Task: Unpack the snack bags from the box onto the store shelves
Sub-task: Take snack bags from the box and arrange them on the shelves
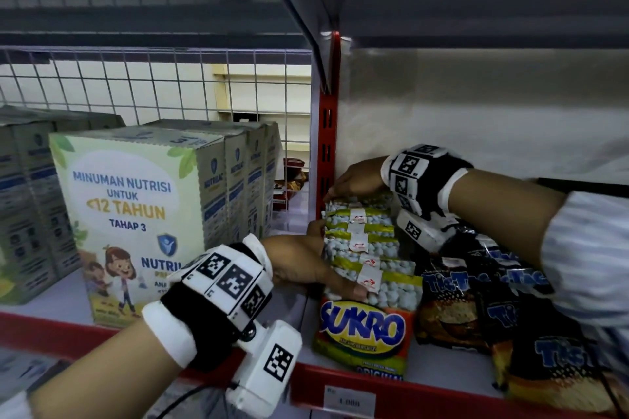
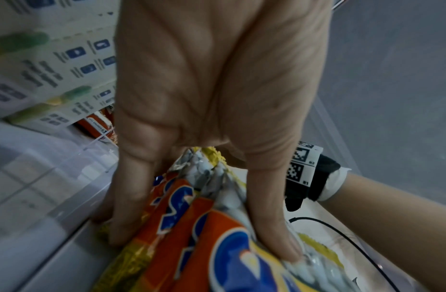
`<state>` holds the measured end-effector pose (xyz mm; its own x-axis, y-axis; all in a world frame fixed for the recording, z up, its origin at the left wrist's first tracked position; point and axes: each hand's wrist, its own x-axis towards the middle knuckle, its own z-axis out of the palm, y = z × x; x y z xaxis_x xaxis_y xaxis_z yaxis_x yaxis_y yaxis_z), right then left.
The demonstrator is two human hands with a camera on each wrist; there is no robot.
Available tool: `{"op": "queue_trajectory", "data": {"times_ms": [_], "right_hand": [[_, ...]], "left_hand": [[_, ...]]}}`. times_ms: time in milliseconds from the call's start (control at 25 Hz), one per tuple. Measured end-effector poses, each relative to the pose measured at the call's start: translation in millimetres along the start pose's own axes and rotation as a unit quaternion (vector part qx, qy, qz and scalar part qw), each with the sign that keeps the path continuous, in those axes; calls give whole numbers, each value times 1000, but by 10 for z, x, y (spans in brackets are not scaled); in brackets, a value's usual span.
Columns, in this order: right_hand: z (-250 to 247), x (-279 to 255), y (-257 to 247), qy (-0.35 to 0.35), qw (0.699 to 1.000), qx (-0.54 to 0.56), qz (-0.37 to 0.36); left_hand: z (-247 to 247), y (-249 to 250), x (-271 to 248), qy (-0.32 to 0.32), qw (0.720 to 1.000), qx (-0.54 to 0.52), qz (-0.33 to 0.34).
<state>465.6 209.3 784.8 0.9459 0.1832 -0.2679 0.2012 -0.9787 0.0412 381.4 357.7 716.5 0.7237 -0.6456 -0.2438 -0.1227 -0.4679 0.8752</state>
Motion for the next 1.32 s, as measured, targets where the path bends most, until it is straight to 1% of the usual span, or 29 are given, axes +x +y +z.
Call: {"op": "queue_trajectory", "data": {"times_ms": [80,200,280,360,440,480,560,600,680,760,841,881,921,1001,1081,1201,1321], "right_hand": [[-15,14,59,14,1000,4,25],[-12,5,129,24,999,19,44],[-24,-55,153,39,998,44,34],[-95,-123,207,72,994,81,11],[-191,-178,294,93,986,134,19],[-227,-213,333,87,984,152,43],[-250,-315,370,43,981,162,95],[-243,-373,379,21,981,163,102],[-216,-512,365,-4,983,165,78],[-193,-696,321,-37,985,167,37],[-154,-890,227,-109,983,148,7],[-118,-969,165,-141,984,111,-5],[-66,-1033,87,-156,986,52,-12],[100,-1100,-73,-153,986,-70,-13],[311,-1098,-211,-144,981,-129,-12],[520,-1075,-332,-102,982,-158,10],[541,-1051,-350,-61,988,-137,22]], "left_hand": [[2,-32,11,7,1000,-18,-6],[15,-17,-16,-20,999,-42,-8],[23,-12,-18,0,999,-43,-12],[13,-38,-16,27,998,-55,-30],[8,-47,-46,24,997,-57,-44],[-1,-53,-62,18,997,-51,-49],[-5,-53,-106,9,997,-47,-54],[-3,-51,-126,8,998,-47,-52],[-10,-57,-147,11,997,-52,-51],[-25,-58,-151,24,997,-62,-48],[-22,-43,-163,38,996,-63,-41],[-11,-36,-165,46,996,-62,-35],[-4,-35,-163,54,997,-57,-27],[-16,-69,-143,57,998,-15,-2],[-48,-108,-129,32,998,38,26],[-90,-145,-133,-13,993,115,35],[-63,-158,-110,-3,979,198,59]]}}
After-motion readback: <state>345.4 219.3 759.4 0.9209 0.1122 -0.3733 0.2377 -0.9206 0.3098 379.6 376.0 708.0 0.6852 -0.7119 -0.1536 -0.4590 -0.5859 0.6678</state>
